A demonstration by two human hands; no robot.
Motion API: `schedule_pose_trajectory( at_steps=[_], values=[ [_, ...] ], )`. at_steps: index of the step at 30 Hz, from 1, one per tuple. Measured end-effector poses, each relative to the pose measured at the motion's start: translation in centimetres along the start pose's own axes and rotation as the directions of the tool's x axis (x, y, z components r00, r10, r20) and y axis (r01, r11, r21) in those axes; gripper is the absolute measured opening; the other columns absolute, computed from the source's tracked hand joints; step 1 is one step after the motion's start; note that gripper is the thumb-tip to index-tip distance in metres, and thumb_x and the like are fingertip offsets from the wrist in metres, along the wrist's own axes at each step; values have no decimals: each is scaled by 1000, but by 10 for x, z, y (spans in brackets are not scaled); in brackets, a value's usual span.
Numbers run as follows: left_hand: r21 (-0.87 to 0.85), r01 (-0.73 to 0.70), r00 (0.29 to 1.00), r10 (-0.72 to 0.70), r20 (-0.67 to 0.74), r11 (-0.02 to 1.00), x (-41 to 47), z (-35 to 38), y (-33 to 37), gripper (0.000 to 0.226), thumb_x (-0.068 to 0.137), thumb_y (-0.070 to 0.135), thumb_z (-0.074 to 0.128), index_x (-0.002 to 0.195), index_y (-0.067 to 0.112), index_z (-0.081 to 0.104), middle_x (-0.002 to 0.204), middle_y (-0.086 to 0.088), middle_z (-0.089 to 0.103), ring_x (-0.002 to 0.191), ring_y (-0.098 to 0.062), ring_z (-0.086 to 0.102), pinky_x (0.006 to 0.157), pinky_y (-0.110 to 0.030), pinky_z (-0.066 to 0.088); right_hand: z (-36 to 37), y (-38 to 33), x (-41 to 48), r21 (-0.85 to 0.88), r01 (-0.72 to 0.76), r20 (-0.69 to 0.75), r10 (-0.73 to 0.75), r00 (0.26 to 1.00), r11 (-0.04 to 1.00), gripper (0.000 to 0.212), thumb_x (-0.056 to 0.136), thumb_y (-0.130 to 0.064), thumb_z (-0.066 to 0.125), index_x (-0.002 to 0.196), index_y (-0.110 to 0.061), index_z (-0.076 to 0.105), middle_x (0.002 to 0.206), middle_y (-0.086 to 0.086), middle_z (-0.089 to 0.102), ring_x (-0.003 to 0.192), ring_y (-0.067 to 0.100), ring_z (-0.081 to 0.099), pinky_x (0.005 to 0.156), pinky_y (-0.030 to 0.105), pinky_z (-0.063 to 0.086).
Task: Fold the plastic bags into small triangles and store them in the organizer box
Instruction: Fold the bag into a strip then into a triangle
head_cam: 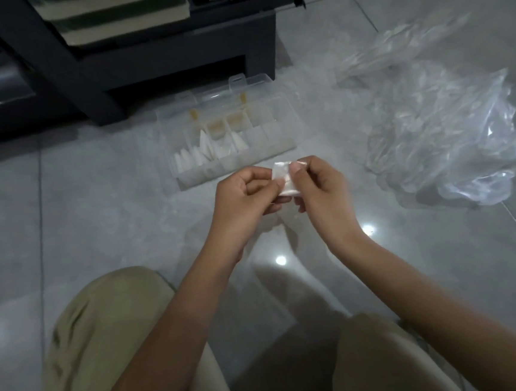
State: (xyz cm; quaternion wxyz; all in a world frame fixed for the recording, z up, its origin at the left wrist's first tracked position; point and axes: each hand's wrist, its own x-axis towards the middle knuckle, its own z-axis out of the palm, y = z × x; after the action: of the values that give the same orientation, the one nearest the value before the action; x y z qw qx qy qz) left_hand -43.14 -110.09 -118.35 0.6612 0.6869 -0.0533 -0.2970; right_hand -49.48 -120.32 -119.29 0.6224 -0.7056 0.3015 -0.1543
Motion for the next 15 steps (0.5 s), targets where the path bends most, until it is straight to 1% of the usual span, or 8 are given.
schedule_pose_trajectory(
  at_steps=[2,3,4,6,7,10,12,15],
  values=[
    [95,-77,995,83,-61,993,0,3,-2,12,98,17,53,87,19,57,68,13,66,65,-4,65,56,-20,53,6,-1,-1,-81,75,-16,-76,997,994,20,99,-15,51,87,-2,60,69,5,60,59,14,52,57,32,44],
    [155,-133,985,148,-87,979,0,4,-4,16,100,21,49,85,22,54,67,14,62,63,-3,62,54,-22,52,9,-2,-2,-110,107,-2,-108,994,988,19,99,-16,51,85,-5,60,68,3,60,59,12,53,56,29,44],
    [206,-192,971,216,-103,960,0,6,-6,19,102,23,45,83,24,51,68,13,58,61,-4,58,53,-24,50,12,-4,-5,-132,132,18,-131,991,982,19,99,-16,51,83,-9,59,66,-3,59,58,6,53,54,24,42],
    [289,-292,932,340,-128,911,0,6,-11,24,103,23,41,80,28,46,67,13,55,59,-3,52,56,-28,47,19,-7,-10,-148,158,46,-153,987,976,18,99,-18,52,82,-16,59,64,-11,57,57,1,53,54,14,38],
    [317,-323,914,381,-142,892,2,6,-13,24,103,24,40,79,29,44,66,16,54,59,-1,50,58,-29,45,22,-8,-11,-136,158,47,-153,987,978,18,99,-18,52,83,-16,59,64,-11,57,56,1,53,54,13,38],
    [350,-356,881,436,-184,866,9,2,-16,21,98,31,36,77,30,40,66,24,51,60,-2,47,59,-24,40,31,-9,-9,-5,98,21,-98,995,995,17,99,-17,52,85,-14,61,63,-11,58,55,1,52,54,14,39],
    [386,-351,878,443,-180,853,13,1,-15,21,96,34,35,76,31,39,64,23,50,60,-3,47,59,-26,39,34,-7,-7,76,48,15,-49,999,996,17,99,-14,50,87,-13,62,59,-16,56,53,0,51,53,14,38],
    [450,-362,875,463,-138,817,18,-7,-13,22,97,33,37,76,31,41,63,17,49,59,-3,47,58,-27,39,34,-3,-2,91,53,9,-54,998,994,19,100,-13,48,87,-12,61,63,-13,55,55,1,48,56,19,38]
  ],
)
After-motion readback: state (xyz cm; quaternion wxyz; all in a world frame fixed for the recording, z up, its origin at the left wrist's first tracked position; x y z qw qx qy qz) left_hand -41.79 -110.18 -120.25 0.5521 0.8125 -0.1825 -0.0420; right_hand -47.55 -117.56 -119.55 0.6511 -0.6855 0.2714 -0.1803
